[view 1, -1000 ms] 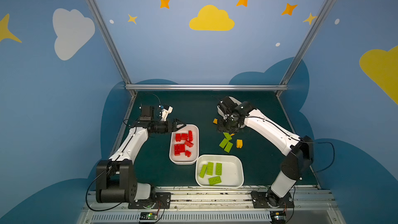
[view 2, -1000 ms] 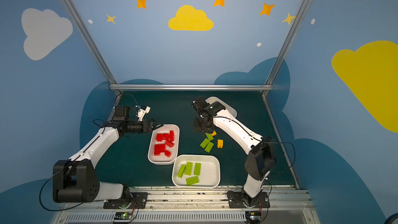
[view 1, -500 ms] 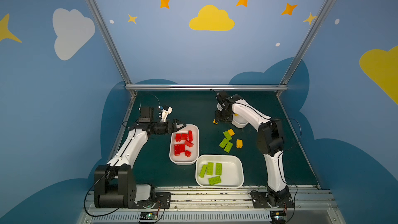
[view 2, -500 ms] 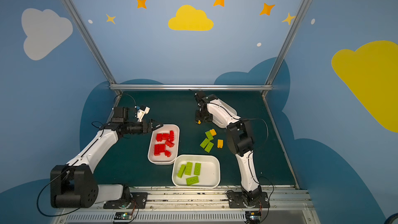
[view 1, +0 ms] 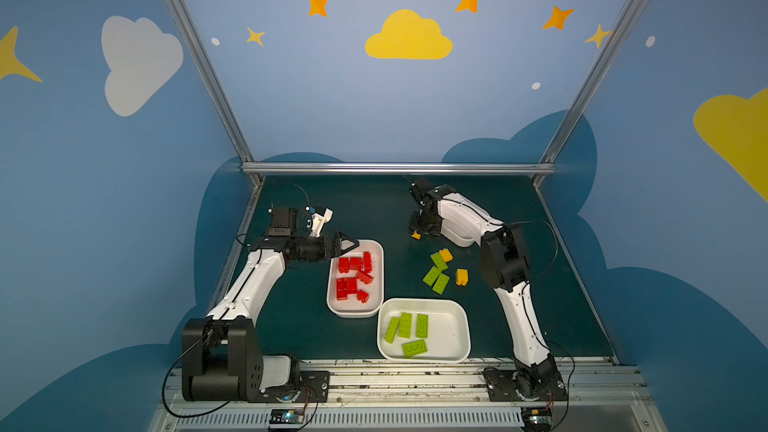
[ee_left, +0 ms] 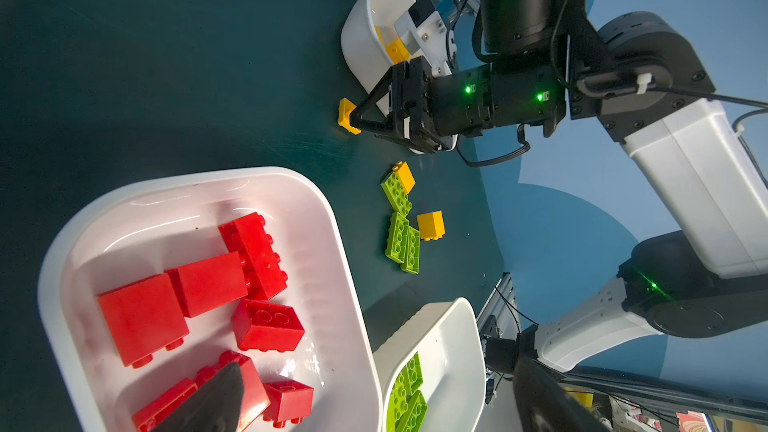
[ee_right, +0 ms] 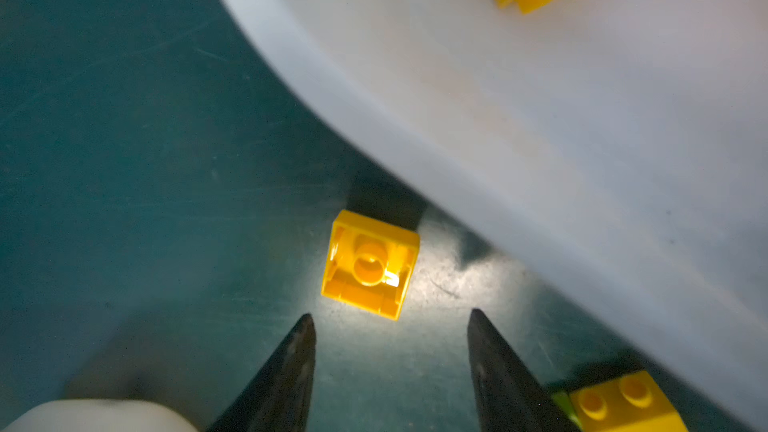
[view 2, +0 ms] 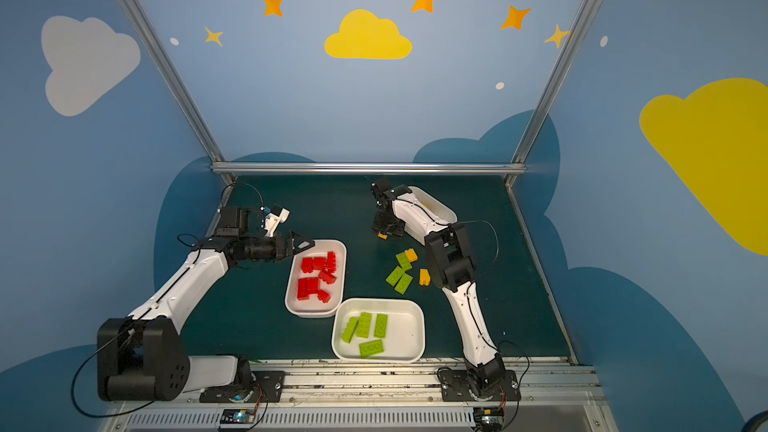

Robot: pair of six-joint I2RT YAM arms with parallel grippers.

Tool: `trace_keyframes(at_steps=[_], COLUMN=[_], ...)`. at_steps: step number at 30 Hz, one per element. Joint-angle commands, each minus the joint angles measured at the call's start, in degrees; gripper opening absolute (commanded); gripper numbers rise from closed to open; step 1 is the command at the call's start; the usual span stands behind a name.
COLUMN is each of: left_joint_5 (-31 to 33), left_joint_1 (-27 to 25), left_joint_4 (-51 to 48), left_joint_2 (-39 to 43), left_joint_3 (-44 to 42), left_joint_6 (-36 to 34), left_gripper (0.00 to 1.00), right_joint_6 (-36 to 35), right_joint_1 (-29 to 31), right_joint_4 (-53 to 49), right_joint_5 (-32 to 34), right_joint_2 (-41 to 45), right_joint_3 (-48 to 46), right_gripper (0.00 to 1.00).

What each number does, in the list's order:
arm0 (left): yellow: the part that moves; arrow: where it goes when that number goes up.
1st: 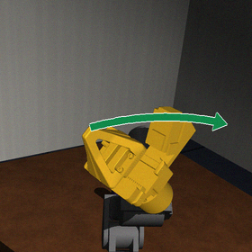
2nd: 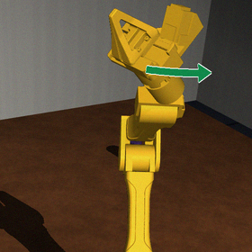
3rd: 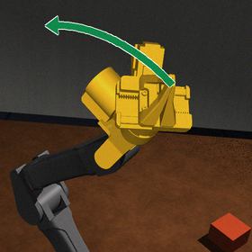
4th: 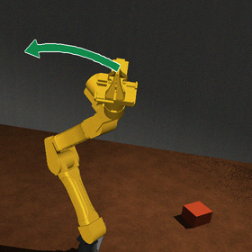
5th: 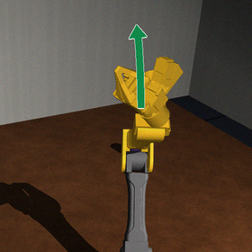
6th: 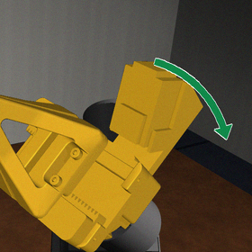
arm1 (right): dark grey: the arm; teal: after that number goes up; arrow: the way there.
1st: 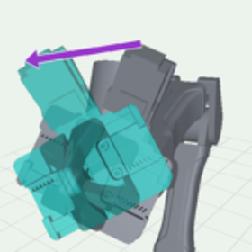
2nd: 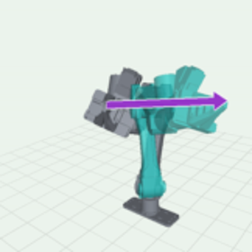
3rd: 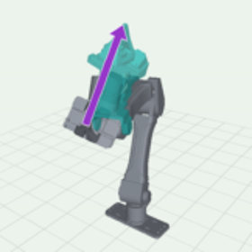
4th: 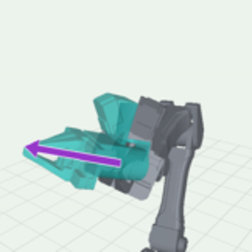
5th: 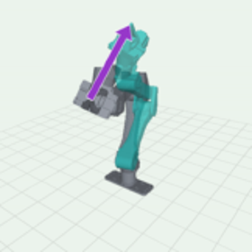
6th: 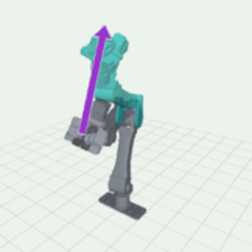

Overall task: Sort the legos into containers by color
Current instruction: 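Return the right gripper to the pile and grasp a yellow brick, then carry the yellow brick with the right gripper into the yellow tray and release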

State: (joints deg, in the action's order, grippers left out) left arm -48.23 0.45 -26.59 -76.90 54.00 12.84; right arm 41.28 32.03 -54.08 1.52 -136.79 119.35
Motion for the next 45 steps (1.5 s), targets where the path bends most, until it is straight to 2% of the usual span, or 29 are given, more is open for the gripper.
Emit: trace_keyframes(at_steps=[1, 8, 14, 24, 28, 31, 37, 42, 45], left_joint_5=[-0.3, -0.2, -0.3, -0.5, -0.5, -0.3, -0.8, -2.2, -2.9], left_joint_1=[-0.1, 0.2, 0.5, 0.6, 0.7, 0.7, 0.7, 0.6, 0.3], left_joint_4=[-0.9, -1.4, -1.7, -1.2, -1.6, -2.1, -1.5, 0.4, 1.9], left_joint_2=[1.2, 1.2, 0.9, 0.1, 0.1, 0.3, 0.5, 0.1, -0.4], left_joint_3=[0.2, -0.1, 0.0, -0.3, -0.4, -0.1, 0.7, 1.4, 1.7], left_joint_6=[-1.3, -2.4, -3.0, -3.3, -3.7, -3.9, -2.9, -0.9, 0.5], left_gripper=[0.99, 0.99, 0.99, 0.99, 1.0, 1.0, 0.99, 0.99, 1.0], right_joint_6=[0.5, -0.5, -1.4, -8.1, -8.8, -9.8, -14.2, -18.9, -23.1], right_joint_1=[0.6, 1.7, 2.0, 2.9, 3.3, 3.6, 2.9, -1.4, -4.4], right_joint_4=[-1.7, -5.9, -5.8, -7.7, -8.1, -8.4, -8.8, -5.5, -3.2], right_joint_5=[1.9, 5.8, 7.1, 12.4, 12.7, 13.5, 13.9, 10.8, 9.4], right_joint_2=[-2.2, -6.6, -7.4, -9.5, -9.6, -7.4, 2.5, 12.6, 15.3], right_joint_3=[3.5, 9.8, 10.5, 12.1, 12.2, 12.2, 8.6, 0.3, -2.1], right_gripper=[0.54, 0.52, 0.52, 0.41, 0.33, 0.25, 0.22, 0.21, 0.21])
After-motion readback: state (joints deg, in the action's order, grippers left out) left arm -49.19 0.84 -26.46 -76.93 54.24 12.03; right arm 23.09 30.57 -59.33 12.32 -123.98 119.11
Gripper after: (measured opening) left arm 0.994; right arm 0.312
